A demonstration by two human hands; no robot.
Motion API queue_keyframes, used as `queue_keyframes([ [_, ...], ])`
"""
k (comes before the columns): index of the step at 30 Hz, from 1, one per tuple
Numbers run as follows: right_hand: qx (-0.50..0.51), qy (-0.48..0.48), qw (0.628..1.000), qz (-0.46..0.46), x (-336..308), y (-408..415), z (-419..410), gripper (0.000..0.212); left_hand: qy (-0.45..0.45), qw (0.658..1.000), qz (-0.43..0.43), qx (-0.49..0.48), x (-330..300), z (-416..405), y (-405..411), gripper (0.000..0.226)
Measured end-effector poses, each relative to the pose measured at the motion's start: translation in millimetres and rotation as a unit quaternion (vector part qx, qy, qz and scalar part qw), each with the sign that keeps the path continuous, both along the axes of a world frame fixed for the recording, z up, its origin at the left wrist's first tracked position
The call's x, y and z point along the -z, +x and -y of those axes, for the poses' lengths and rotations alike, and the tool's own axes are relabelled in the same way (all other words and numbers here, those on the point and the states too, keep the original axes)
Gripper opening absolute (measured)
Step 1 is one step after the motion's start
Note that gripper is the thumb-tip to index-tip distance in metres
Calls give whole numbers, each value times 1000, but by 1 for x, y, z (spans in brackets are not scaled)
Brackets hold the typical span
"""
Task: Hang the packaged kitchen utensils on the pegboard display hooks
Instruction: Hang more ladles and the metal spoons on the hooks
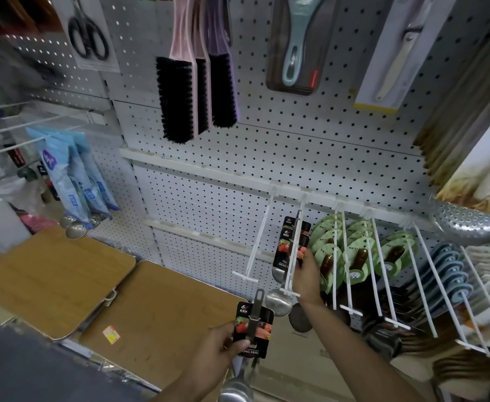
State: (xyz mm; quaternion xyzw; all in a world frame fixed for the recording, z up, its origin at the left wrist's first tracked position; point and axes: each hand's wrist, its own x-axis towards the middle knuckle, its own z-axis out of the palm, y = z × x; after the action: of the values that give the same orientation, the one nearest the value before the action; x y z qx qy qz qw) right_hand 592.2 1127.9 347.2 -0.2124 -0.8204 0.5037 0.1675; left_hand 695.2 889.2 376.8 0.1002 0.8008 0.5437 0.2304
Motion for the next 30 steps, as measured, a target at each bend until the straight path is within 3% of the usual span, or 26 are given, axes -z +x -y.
queue_keyframes([
  [3,0,-41,999,16,3,1,0,29,8,1000,3,4,1,1,1,32],
  [6,-11,-84,995,58,14,8,1,52,12,1000,3,4,2,2,3,23],
  [11,-40,-133,986,94,5,45,18,43,40,999,-4,4,0,2,6,24],
  [13,-48,-144,986,69,0,61,30,32,57,998,1,-6,-1,2,7,23],
  [16,-76,-134,988,27,-4,83,43,50,82,997,8,-12,0,1,9,22],
  [20,-134,-118,984,-13,-20,113,55,26,84,996,2,-15,7,1,8,22],
  [30,-149,-179,969,-88,-38,158,61,29,107,994,-12,14,15,-9,16,24],
])
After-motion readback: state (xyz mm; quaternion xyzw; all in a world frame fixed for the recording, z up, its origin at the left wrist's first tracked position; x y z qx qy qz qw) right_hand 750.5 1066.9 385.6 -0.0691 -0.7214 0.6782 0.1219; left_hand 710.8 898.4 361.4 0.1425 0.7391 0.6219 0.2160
